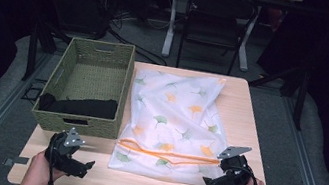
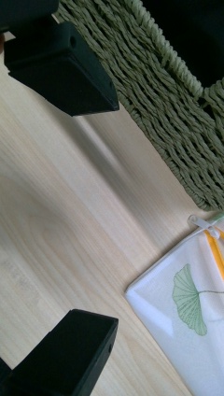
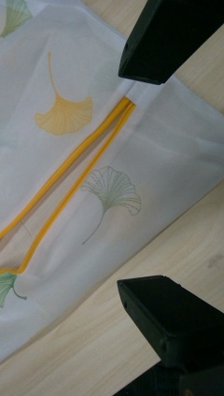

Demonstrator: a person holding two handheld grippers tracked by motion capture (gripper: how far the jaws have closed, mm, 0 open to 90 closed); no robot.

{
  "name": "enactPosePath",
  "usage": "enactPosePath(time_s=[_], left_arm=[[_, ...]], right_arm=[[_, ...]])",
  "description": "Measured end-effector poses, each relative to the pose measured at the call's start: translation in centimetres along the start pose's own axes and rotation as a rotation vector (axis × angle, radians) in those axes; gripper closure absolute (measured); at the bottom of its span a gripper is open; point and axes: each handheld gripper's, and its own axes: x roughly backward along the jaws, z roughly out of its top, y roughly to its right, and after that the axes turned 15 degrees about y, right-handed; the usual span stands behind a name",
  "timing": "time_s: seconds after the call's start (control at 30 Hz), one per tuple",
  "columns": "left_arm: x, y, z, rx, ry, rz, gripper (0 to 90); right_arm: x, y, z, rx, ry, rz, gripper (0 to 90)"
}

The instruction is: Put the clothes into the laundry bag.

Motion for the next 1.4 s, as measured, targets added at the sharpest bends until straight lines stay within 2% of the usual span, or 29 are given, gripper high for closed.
enactPosePath(time_s=[0.13,0.27,0.37,0.47,1.07,1.1,1.4], left_arm=[[-0.2,-0.2,0.0,0.004,-0.001,-0.011,0.0],[-0.3,-0.4,-0.1,0.017,-0.002,-0.022,0.0],[-0.4,-0.4,0.0,0.015,-0.004,-0.038,0.0],[-0.5,-0.3,0.1,0.009,-0.005,-0.035,0.0],[-0.6,-0.4,0.1,0.004,-0.007,-0.047,0.0],[-0.6,-0.5,0.1,0.005,-0.011,-0.057,0.0],[-0.7,-0.5,0.1,0.006,-0.004,-0.054,0.0]], right_arm=[[-0.3,0.3,0.7,-0.009,0.018,0.010,0.9],[-0.9,0.5,1.4,0.006,0.025,0.019,0.8],[-1.6,0.5,2.1,0.014,0.026,0.029,0.8],[-2.4,0.4,2.7,0.036,0.026,0.037,0.8],[-7.2,0.2,5.6,0.092,-0.019,0.088,1.5],[-7.4,0.2,5.8,0.092,-0.021,0.089,1.6],[-9.4,0.0,6.5,0.120,-0.045,0.101,2.9]])
